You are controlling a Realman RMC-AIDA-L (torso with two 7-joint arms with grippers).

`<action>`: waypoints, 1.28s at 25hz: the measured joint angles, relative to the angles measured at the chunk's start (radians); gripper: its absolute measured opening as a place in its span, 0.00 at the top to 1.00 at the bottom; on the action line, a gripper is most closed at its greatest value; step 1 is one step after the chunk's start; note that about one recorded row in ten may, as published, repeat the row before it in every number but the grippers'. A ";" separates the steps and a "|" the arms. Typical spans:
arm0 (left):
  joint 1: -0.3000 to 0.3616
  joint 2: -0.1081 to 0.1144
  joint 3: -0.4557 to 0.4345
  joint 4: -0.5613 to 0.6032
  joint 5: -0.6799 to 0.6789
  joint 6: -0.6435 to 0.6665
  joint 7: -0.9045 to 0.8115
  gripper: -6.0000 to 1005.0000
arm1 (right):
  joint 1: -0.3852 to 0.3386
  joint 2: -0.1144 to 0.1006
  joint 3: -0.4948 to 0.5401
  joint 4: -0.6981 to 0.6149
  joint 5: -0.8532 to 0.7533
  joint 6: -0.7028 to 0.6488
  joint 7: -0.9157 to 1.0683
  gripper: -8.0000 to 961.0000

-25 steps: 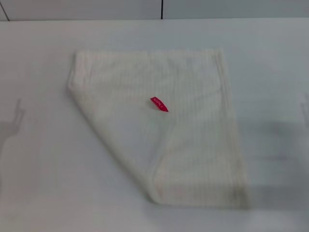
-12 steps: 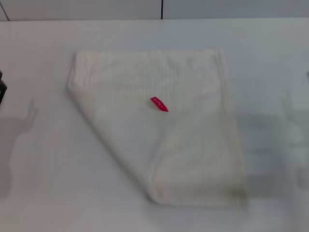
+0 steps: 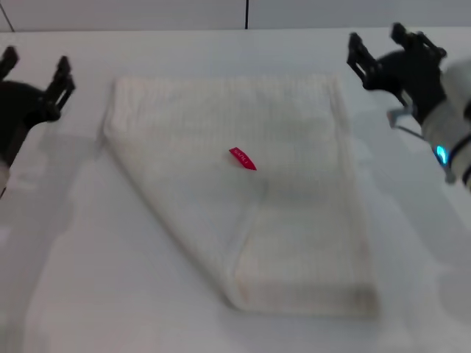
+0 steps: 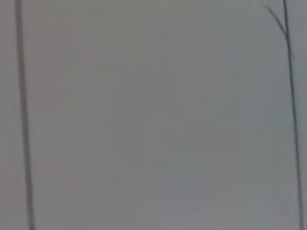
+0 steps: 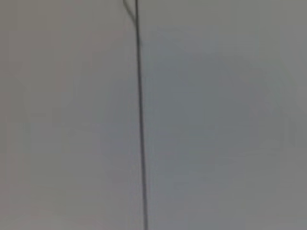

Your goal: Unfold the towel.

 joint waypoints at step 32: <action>-0.179 -0.071 -0.168 -0.635 -0.312 -1.543 0.581 0.24 | 0.852 0.013 0.958 0.540 -0.405 -1.468 0.164 0.99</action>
